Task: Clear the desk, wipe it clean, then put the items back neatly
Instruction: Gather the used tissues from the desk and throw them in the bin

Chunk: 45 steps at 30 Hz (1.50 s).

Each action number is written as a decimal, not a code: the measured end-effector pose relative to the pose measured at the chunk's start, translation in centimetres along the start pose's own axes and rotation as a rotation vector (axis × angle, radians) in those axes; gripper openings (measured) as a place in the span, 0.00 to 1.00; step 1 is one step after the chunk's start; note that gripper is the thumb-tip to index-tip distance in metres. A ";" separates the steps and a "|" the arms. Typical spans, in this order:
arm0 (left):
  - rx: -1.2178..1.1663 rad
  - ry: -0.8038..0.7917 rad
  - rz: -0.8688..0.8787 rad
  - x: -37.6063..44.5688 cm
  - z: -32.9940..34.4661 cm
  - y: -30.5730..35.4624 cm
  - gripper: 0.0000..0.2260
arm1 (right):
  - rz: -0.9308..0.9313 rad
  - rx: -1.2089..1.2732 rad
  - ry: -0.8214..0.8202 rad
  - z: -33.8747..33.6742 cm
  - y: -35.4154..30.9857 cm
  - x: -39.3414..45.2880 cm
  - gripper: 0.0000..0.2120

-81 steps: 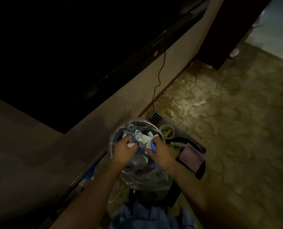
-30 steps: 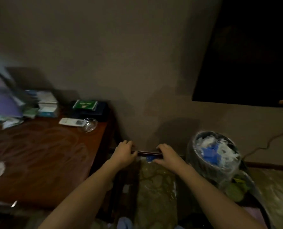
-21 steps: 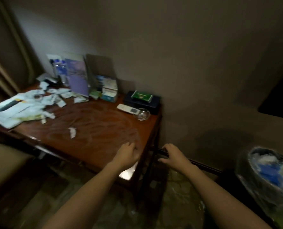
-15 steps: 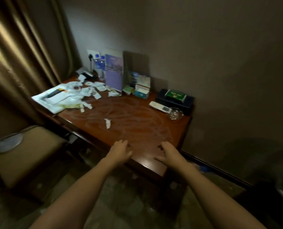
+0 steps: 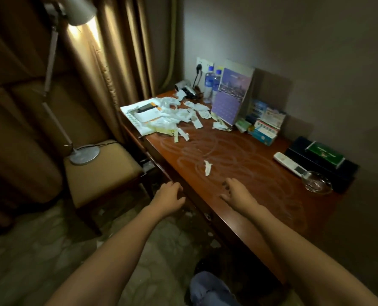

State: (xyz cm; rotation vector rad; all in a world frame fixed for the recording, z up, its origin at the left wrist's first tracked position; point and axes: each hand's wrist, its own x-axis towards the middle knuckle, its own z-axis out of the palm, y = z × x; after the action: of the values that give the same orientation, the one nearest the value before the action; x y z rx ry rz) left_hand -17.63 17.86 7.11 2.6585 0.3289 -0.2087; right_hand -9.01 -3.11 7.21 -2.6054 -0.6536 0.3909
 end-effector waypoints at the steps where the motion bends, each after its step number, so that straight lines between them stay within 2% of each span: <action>1: -0.013 0.002 -0.023 1.1 -0.2 -0.8 0.17 | -0.008 0.000 -0.019 0.5 -0.1 1.5 0.20; 8: 0.004 -0.066 -0.107 12.4 -0.8 -4.2 0.15 | 0.028 0.036 -0.119 2.8 1.6 13.3 0.20; 13: -0.011 -0.173 -0.088 21.1 -0.4 -3.9 0.16 | 0.090 0.050 -0.206 3.8 4.0 20.1 0.19; 19: 0.014 -0.269 -0.093 26.1 1.7 -3.5 0.11 | 0.082 0.084 -0.296 5.1 5.2 24.0 0.27; 23: 0.016 -0.313 -0.096 28.8 2.3 -4.0 0.12 | 0.078 0.093 -0.281 6.0 5.9 25.6 0.19; 27: 0.017 -0.367 -0.100 31.6 2.4 -4.3 0.10 | 0.117 0.143 -0.242 6.4 6.3 27.0 0.10; 31: 0.090 -0.353 -0.020 34.9 1.8 -3.9 0.12 | 0.238 0.192 -0.155 5.7 6.6 28.6 0.10; 37: 0.146 -0.196 -0.023 40.7 0.2 -4.4 0.23 | 0.378 0.195 -0.065 4.3 7.3 32.1 0.07; 39: 0.228 -0.153 -0.024 42.3 -0.6 -5.1 0.23 | 0.405 0.195 -0.053 4.3 7.0 33.7 0.07; 42: 0.323 -0.170 -0.066 44.9 -1.9 -6.5 0.25 | 0.438 0.176 -0.031 4.4 6.4 36.6 0.07; 45: 0.279 -0.238 -0.058 47.6 -2.5 -7.8 0.24 | 0.488 0.195 0.012 4.2 5.5 39.8 0.06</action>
State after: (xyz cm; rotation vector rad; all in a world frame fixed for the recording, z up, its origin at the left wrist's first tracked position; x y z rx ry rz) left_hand 26.28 35.10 -3.47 2.8565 0.3184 -0.6254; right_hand 25.38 13.80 -5.59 -2.5506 0.0377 0.5527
